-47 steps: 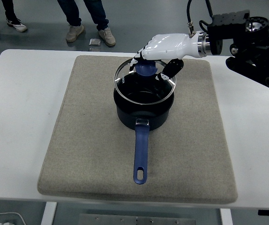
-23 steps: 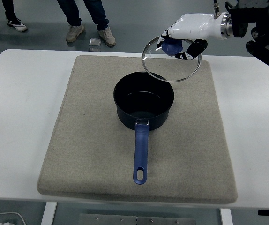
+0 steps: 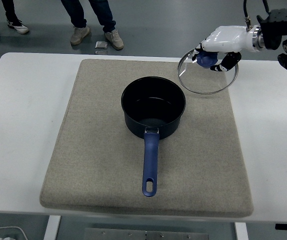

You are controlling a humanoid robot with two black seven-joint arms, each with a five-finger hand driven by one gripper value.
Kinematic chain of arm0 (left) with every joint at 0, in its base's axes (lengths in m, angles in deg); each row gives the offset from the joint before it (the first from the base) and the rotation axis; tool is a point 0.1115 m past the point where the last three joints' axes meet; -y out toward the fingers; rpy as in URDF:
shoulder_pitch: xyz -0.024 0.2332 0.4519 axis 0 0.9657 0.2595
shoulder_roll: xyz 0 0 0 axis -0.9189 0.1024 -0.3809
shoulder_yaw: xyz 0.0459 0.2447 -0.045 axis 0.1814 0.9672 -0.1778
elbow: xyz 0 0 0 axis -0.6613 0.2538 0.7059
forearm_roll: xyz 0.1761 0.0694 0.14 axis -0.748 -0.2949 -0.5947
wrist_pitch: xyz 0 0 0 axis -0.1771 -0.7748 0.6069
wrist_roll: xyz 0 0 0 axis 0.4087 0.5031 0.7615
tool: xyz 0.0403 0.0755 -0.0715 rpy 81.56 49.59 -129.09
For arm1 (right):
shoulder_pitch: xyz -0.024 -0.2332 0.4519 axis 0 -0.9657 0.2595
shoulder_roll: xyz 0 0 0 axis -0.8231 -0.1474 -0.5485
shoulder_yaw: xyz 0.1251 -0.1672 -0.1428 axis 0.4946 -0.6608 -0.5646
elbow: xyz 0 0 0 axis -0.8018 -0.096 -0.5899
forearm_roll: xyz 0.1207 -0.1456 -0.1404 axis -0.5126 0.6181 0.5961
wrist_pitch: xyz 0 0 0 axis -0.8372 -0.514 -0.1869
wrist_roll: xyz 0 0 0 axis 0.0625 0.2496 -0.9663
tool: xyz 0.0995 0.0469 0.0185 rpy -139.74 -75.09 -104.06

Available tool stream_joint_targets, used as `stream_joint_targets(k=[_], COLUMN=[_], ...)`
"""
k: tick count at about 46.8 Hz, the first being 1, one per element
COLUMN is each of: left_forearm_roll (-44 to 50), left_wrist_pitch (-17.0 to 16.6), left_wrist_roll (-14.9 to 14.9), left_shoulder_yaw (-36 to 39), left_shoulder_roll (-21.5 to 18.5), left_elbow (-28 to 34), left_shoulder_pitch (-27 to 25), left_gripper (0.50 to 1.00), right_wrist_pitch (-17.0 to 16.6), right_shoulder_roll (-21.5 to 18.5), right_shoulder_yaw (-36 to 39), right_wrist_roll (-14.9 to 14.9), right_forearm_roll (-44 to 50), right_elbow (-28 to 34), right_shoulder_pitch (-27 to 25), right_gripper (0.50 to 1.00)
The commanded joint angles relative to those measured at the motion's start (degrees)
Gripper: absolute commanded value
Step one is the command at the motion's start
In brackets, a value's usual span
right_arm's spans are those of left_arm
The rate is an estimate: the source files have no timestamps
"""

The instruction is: Lift the pot lid and place it to the right of the pot.

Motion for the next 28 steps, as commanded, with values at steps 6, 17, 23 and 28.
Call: stream_joint_targets(k=[6, 17, 23, 28], left_forearm_roll=[0.0, 0.0, 0.0, 0.0], left_wrist_pitch=[0.0, 0.0, 0.0, -0.1], left_wrist_roll=[0.0, 0.0, 0.0, 0.0], left_shoulder_yaw=[0.0, 0.0, 0.0, 0.0], left_shoulder_roll=[0.0, 0.0, 0.0, 0.0], left_elbow=[0.0, 0.0, 0.0, 0.0], left_shoulder_pitch=[0.0, 0.0, 0.0, 0.0], left_gripper=[1.000, 1.000, 1.000, 1.000], right_wrist_pitch=[0.1, -0.5, -0.5, -0.5], right_shoulder_roll=[0.2, 0.4, 1.3, 1.5], right_shoulder_yaw=[-2.8, -4.5, -7.3, -7.6], right_wrist_roll=[0.0, 0.0, 0.0, 0.0], right_forearm_roll=[-0.1, 0.0, -0.2, -0.2], right_elbow=[0.0, -0.2, -0.5, -1.2], right_shoulder_pitch=[-0.3, -0.2, -0.1, -0.3], right_gripper=[0.500, 0.500, 0.500, 0.500])
